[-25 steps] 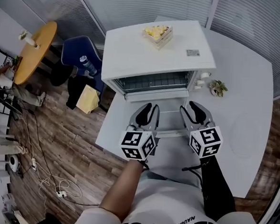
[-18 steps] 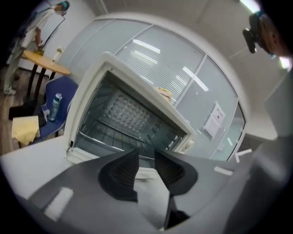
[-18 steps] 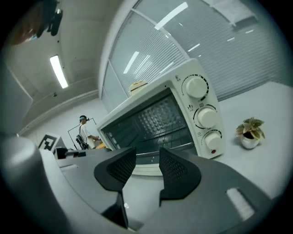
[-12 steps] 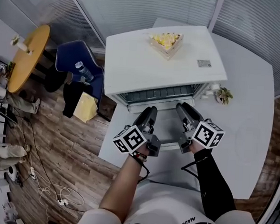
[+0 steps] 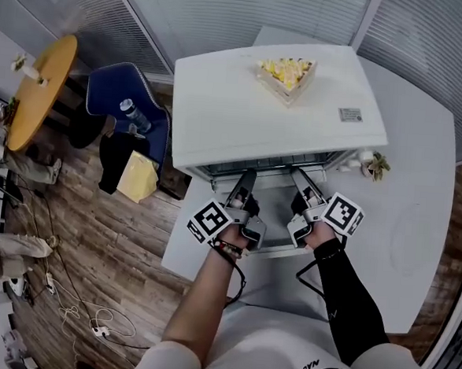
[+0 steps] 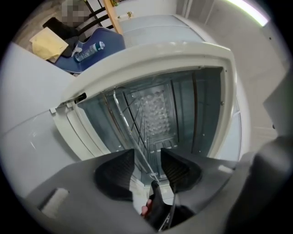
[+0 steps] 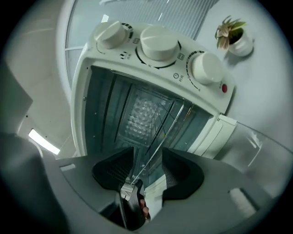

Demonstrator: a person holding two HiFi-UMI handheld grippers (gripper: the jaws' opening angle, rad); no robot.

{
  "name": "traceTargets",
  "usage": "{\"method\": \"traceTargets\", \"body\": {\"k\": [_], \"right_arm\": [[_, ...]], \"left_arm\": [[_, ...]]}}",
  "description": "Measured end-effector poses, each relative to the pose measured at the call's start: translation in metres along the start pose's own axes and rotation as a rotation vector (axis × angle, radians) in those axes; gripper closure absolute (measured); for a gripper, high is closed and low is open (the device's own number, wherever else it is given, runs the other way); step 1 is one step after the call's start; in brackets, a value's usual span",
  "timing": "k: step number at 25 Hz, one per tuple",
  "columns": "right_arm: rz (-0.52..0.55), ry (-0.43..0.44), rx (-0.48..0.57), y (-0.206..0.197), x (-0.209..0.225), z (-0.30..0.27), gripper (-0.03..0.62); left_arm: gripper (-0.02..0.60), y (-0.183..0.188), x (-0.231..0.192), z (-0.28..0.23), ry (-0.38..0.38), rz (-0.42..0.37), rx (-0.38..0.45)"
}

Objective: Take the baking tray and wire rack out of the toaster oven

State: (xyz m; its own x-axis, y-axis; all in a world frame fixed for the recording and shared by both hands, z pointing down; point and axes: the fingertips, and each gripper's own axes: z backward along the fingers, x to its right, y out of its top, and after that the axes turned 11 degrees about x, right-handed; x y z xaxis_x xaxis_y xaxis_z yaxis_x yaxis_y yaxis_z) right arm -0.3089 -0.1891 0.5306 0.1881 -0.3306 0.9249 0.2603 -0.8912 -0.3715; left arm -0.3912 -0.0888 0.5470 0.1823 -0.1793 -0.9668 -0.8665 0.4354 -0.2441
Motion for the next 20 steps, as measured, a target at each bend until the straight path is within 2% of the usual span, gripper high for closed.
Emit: {"method": "traceTargets", "body": {"k": [6, 11, 20], "right_arm": [[-0.041, -0.015, -0.006, 0.0, 0.009, -0.02, 0.421], [-0.048, -0.03, -0.01, 0.003, 0.014, -0.037, 0.421], [-0.084, 0.009, -0.029, -0.001, 0.016, -0.063, 0.421]], "left_arm": [[0.377, 0.008, -0.015, -0.014, 0.009, 0.052, 0.021], [0.377, 0.017, -0.017, -0.027, 0.005, 0.058, 0.046], [0.377, 0.023, -0.016, -0.049, -0.009, 0.078, 0.065]]}}
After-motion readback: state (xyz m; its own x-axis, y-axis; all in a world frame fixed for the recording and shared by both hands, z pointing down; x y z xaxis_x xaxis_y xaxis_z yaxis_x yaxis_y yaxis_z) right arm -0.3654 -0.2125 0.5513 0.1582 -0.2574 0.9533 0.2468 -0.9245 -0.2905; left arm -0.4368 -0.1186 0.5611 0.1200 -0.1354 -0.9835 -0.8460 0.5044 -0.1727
